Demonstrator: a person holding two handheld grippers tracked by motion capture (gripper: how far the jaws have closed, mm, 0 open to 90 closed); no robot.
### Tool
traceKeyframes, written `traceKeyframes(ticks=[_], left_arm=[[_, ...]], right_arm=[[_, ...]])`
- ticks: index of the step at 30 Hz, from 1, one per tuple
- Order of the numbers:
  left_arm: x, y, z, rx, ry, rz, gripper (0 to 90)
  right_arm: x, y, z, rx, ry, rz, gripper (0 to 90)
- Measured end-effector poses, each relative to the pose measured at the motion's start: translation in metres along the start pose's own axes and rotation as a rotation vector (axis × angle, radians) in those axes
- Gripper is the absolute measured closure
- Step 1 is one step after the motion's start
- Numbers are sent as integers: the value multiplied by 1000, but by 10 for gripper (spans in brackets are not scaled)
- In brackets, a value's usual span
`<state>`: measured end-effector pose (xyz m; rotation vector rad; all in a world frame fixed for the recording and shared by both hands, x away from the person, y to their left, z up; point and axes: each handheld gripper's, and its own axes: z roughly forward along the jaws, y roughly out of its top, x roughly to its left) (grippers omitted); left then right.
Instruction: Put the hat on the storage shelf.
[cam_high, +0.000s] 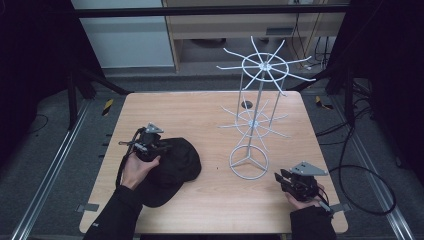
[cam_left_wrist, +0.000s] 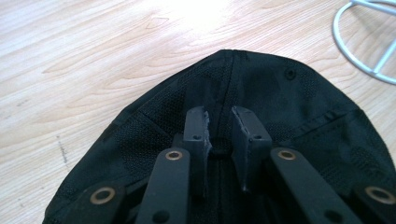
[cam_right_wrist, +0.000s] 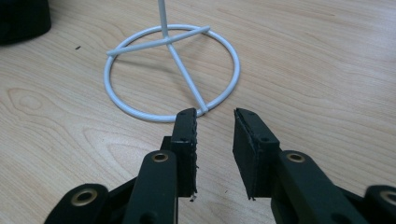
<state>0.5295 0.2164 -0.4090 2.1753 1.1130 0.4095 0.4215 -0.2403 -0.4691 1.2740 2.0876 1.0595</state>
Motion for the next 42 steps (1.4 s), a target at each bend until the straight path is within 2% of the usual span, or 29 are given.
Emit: traceKeyframes(ticks=[3, 5, 6, 7, 8, 10, 12, 14, 16, 17, 18, 19, 22, 23, 24, 25, 26, 28, 34, 36, 39, 40, 42], left_arm=[[-2, 6, -4, -50, 16, 23, 749], [-4, 12, -2, -94, 28, 43, 597], [-4, 14, 0, -101, 41, 56, 501], [-4, 17, 2, -101, 53, 75, 447], [-5, 20, 7, -102, 50, 78, 371], [-4, 25, 16, -75, 64, 94, 289], [-1, 27, 27, -37, 48, 76, 237], [3, 27, 34, 13, 22, 44, 231], [6, 28, 34, 14, -1, 16, 239], [6, 28, 35, 39, -9, 10, 246], [7, 28, 36, 69, -8, 15, 280], [8, 27, 38, 109, -29, 7, 304], [11, 26, 40, 138, -59, -15, 425], [12, 25, 40, 137, -72, -18, 485], [11, 24, 41, 134, -66, -20, 618], [11, 23, 41, 139, -66, -19, 655], [10, 22, 40, 131, -80, -21, 792], [9, 22, 38, 117, -69, -11, 888], [10, 19, 33, 93, -78, -11, 900], [9, 17, 28, 52, -89, -10, 900], [9, 16, 24, 36, -103, -4, 900], [8, 16, 17, 7, -110, 8, 900], [8, 17, 6, -42, -114, 8, 900]], right_arm=[[0, 0, 0, 0, -1, -2, 697], [0, 0, 0, -1, 0, -2, 687], [0, 0, 0, -2, -2, -2, 680], [0, 0, 0, -3, -3, -2, 669], [0, 0, 0, -4, -3, -1, 655], [-1, -1, 1, -6, -8, -7, 632], [-1, -1, 1, -4, -6, -4, 621], [-1, -2, 2, 0, -5, 1, 608], [-1, -2, 3, 1, 0, -4, 603], [-1, -2, 3, 6, 0, -3, 601], [-1, -2, 4, 9, 4, -1, 600], [-1, -2, 4, 11, 6, -7, 599], [1, -1, 4, 12, 12, -15, 599], [1, -1, 4, 11, 11, -16, 601], [0, -1, 4, 11, 12, -16, 602], [0, -1, 4, 11, 11, -17, 605], [0, -1, 4, 11, 11, -15, 608], [-1, -1, 3, 9, 10, -19, 614], [0, -1, 2, 5, 9, -20, 629], [0, -1, 2, 2, 8, -19, 647], [0, -1, 1, -1, 7, -21, 654], [0, 0, 1, -5, 3, -20, 660], [0, 0, 1, -5, 3, -20, 664]])
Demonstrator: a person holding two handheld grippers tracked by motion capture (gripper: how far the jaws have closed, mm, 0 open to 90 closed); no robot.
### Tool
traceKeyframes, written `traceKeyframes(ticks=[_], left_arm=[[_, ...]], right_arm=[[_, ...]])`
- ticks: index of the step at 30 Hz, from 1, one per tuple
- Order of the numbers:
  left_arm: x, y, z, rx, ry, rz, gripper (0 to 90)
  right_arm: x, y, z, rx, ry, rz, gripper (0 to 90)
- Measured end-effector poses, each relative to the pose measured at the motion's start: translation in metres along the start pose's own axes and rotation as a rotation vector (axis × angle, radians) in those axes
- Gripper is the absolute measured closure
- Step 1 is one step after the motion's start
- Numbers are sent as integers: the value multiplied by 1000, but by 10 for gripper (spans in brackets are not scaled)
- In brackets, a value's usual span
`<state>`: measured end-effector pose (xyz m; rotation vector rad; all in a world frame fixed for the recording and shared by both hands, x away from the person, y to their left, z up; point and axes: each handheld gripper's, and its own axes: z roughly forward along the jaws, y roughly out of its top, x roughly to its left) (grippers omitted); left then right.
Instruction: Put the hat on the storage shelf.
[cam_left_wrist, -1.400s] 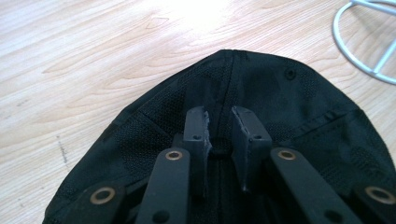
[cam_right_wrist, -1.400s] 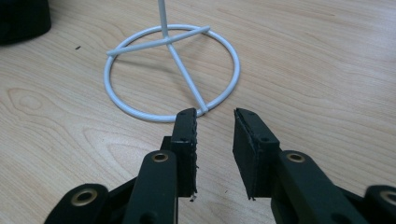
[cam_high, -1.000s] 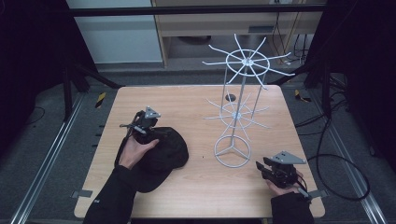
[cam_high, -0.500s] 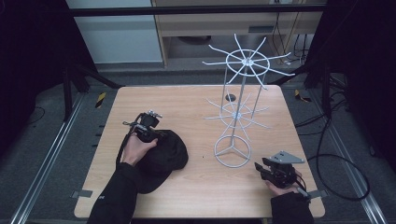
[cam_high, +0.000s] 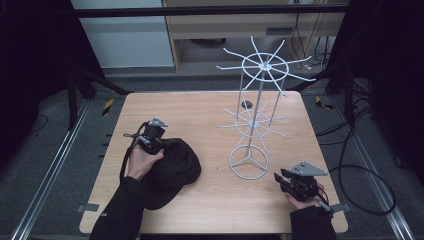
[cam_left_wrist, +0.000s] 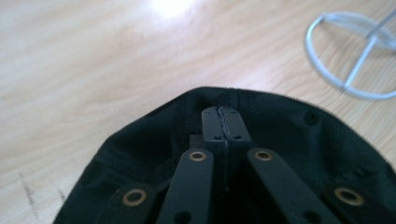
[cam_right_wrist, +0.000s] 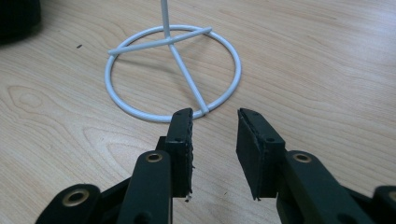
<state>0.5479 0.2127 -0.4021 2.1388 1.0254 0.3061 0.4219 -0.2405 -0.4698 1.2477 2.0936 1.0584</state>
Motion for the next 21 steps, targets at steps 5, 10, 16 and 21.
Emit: traceKeyframes(ticks=[5, 10, 16, 21], left_arm=[[-3, 5, -41, -176, -20, 7, 900], [-10, 6, -86, -392, -28, 10, 900], [-19, 10, -118, -579, -47, 5, 900], [-31, 23, -138, -678, -8, 37, 900]], right_arm=[[0, 0, -1, -3, 0, 1, 670], [0, 0, -1, -4, -7, 3, 671], [-1, 0, -2, -12, -15, 4, 672], [-1, 0, -2, -13, -16, 1, 673]])
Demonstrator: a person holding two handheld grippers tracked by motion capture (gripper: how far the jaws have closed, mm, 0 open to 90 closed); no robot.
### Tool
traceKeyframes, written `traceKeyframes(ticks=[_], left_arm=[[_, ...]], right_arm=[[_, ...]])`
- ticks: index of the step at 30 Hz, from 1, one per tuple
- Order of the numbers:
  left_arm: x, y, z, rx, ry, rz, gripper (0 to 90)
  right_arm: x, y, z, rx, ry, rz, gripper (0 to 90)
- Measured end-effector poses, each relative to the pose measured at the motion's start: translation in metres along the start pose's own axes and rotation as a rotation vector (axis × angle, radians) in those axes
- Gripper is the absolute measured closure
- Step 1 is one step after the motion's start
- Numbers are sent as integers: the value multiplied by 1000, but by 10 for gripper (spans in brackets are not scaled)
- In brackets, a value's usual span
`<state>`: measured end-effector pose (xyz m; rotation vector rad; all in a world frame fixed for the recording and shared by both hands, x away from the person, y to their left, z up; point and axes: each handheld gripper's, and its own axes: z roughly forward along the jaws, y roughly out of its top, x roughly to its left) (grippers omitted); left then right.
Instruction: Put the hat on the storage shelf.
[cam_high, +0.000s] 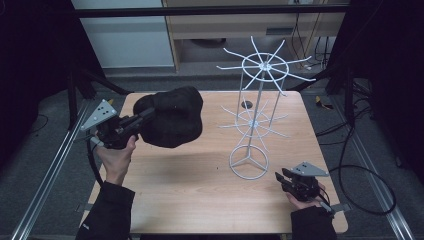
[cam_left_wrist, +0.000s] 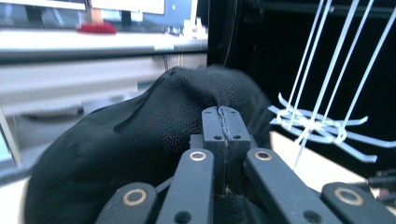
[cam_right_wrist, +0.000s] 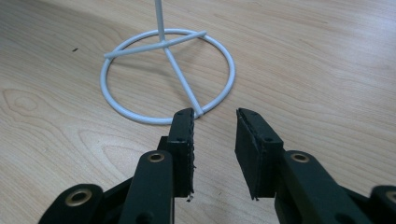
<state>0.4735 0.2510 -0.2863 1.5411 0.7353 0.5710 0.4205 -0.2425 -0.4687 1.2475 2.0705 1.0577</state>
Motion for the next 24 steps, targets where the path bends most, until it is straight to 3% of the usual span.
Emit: traceKeyframes(ticks=[9, 17, 24], left_arm=[[-20, 32, -28, -70, -5, 108, 900], [-39, 67, -55, -148, -69, 151, 900], [-51, 91, -62, -214, -151, 160, 900]], right_arm=[[0, 0, 0, -3, -4, -3, 674], [-1, 0, 0, -4, -12, -6, 675], [-1, 0, -1, -3, -19, -3, 678]])
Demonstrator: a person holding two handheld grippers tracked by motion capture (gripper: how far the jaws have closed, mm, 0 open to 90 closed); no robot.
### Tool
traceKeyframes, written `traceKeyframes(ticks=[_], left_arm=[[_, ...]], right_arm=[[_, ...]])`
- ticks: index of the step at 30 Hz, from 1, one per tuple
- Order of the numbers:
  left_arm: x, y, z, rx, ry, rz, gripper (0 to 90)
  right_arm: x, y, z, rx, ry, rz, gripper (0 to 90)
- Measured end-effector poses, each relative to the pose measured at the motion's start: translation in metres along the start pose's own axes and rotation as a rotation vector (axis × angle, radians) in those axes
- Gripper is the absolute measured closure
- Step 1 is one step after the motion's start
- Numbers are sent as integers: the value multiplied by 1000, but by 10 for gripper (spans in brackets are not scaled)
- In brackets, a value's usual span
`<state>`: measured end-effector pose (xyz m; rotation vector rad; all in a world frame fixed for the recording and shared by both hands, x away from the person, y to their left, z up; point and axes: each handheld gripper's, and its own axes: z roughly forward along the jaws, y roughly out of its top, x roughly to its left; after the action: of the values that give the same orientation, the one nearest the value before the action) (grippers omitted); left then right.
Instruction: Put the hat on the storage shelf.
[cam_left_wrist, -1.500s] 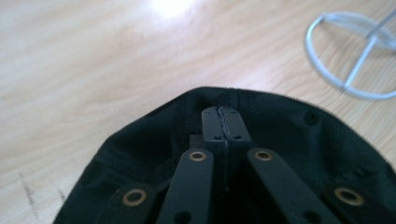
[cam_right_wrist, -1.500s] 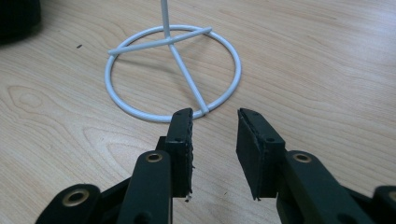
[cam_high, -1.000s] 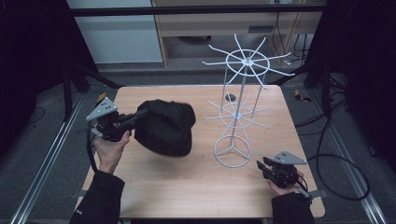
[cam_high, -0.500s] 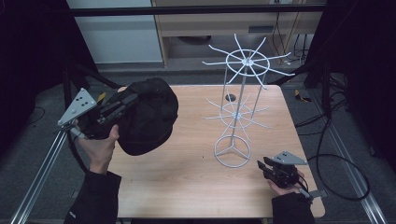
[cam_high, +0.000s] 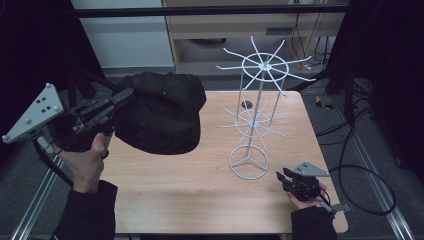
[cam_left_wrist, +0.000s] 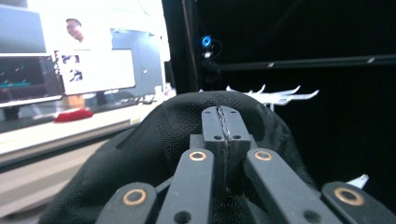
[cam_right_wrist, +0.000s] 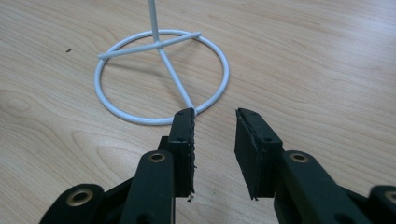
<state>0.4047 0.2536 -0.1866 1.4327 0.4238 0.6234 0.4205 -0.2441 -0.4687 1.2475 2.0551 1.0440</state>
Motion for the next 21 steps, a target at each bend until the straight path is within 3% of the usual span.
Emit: traceKeyframes(ticks=[4, 6, 11, 14, 18, 21], left_arm=[[2, 6, 4, -32, -27, -12, 900], [4, 12, 12, -73, -57, -29, 900], [2, 20, 34, -106, -100, -32, 900], [0, 24, 49, -107, -113, -25, 900], [2, 21, 65, -84, -111, -45, 900], [9, 7, 82, -41, -106, -85, 900]], right_arm=[[0, 0, 0, -1, -1, -1, 679], [0, 0, 0, 1, 1, 4, 681], [-1, 0, 0, -1, -2, 3, 682], [-2, 0, 0, -2, 0, 3, 682], [-2, -1, 0, -2, 1, 4, 682], [-2, -1, 0, -2, 4, 2, 682]])
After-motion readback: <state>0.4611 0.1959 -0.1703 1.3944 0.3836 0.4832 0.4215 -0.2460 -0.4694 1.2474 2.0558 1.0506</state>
